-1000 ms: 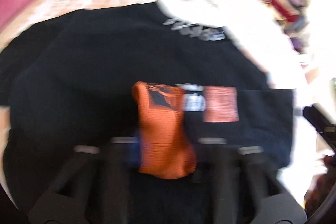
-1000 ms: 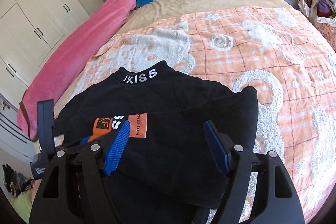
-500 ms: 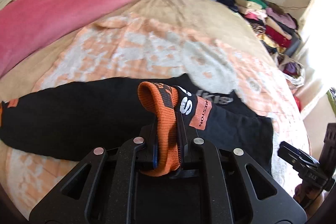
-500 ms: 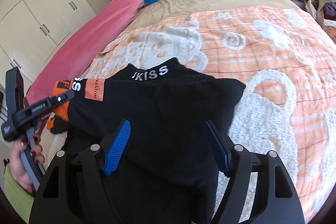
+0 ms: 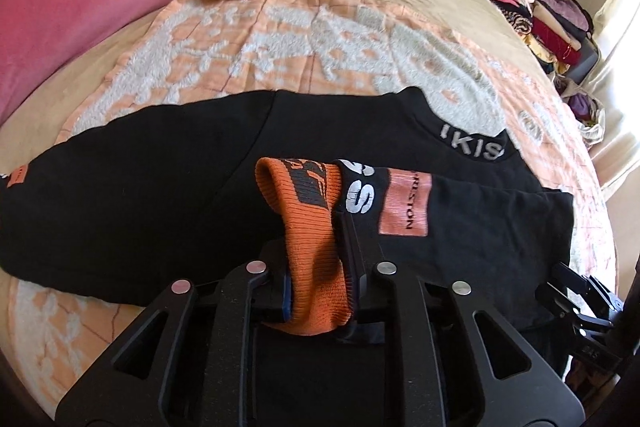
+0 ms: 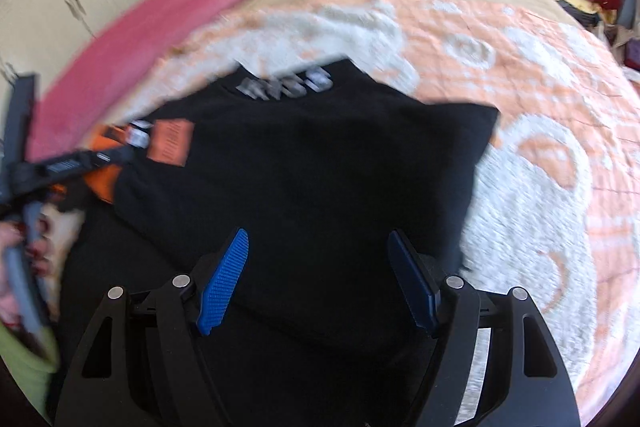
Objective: Fold small clothes
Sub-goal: 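Lay the sleeve cuff on the body and open the right tool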
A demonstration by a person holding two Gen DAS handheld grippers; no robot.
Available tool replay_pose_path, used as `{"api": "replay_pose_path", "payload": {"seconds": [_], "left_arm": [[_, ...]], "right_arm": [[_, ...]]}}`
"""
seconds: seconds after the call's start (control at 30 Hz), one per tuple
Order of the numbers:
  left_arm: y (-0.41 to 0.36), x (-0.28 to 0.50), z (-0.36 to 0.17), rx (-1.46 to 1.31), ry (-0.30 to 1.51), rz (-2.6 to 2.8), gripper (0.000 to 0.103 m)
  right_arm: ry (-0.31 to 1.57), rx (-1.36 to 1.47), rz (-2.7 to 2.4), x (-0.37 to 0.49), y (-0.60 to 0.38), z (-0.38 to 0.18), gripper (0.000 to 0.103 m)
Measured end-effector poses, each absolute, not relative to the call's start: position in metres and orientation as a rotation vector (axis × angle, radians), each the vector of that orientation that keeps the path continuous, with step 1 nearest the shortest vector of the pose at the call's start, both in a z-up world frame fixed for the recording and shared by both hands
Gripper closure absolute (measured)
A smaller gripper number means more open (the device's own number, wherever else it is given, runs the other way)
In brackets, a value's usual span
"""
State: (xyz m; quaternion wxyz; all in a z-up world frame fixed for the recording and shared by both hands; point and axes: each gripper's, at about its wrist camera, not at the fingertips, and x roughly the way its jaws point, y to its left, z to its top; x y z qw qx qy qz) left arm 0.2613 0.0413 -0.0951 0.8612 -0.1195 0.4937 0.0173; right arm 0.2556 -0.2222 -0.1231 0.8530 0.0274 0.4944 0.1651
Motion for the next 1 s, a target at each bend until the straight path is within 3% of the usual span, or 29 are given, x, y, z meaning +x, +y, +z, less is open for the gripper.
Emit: {"api": "replay_pose_path", "payload": {"seconds": [0.4,0.77,1.0], "left_arm": [[0.053,0.258,-0.101,-0.226,1.03,0.037,0.072],[0.045,0.226,-0.063,-0.162,0.956,0.039,0.074],[0.007,0.227,-0.092,-0.09,1.037,-0.006,0.074]], "right_arm": [[1.063,0.096,0.348,0.257,-0.226,-0.124,0.032],[0.943,0.122,0.365,0.252,-0.236,-0.094,0.032],[1.016,0.111,0.365,0.257,-0.234,-0.109,0.032]]}}
